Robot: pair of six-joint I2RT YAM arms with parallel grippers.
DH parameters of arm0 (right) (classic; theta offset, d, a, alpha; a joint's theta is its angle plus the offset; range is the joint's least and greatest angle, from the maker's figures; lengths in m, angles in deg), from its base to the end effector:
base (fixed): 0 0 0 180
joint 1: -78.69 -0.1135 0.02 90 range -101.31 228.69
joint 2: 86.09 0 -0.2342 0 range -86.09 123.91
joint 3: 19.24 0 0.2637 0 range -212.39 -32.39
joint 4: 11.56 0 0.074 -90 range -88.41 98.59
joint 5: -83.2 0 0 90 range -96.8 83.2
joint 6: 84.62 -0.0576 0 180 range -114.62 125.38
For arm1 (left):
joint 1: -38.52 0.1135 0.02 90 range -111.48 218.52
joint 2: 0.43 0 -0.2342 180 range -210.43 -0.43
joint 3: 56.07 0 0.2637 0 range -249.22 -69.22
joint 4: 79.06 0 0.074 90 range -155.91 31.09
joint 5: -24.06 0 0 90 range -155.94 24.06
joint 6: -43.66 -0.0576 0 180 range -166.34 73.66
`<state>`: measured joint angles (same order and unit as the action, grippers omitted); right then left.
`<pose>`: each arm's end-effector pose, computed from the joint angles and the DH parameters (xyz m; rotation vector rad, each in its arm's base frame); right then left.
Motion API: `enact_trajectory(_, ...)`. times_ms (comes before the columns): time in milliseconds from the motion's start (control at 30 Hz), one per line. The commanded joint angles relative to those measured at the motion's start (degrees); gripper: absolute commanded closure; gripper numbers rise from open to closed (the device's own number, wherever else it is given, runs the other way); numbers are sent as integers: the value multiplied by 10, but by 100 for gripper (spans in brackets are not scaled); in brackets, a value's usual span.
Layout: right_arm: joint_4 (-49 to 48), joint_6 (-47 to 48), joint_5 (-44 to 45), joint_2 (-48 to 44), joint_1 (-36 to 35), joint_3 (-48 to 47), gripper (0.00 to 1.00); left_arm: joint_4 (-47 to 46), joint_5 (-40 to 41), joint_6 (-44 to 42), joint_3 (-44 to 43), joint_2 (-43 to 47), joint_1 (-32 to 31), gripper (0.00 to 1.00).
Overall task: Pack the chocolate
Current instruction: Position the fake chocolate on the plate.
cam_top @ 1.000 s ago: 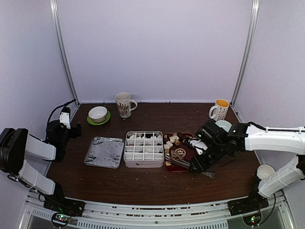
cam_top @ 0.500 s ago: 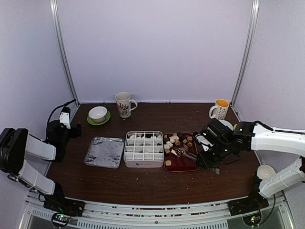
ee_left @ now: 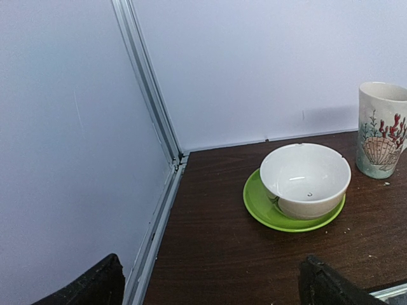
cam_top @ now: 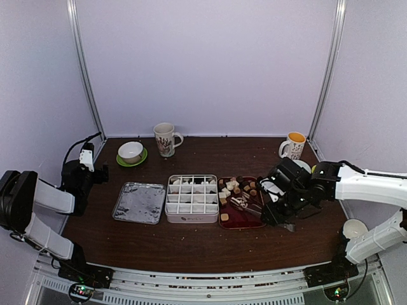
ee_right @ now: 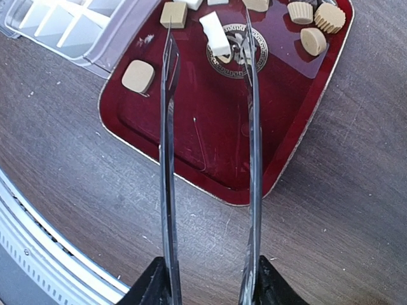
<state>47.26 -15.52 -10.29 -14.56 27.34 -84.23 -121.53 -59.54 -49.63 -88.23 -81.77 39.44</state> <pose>0.1613 0.2073 0.1861 -0.7528 2.6950 0.4291 0.2873 0.0110 0.1301 -0.0490 1.6887 0.1494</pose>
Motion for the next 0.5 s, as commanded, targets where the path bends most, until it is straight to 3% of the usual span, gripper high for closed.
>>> enact_trajectory(0,1,7,12,21,3,-20,57,-27,-4,5,2,-3,4,2)
enact_trajectory(300,-19,-2,20,72,9,-27,61,-27,-4,5,2,-3,4,2)
enact_trajectory(467,-23,3,10,78,10,-31,68,-27,-4,5,2,-3,5,2)
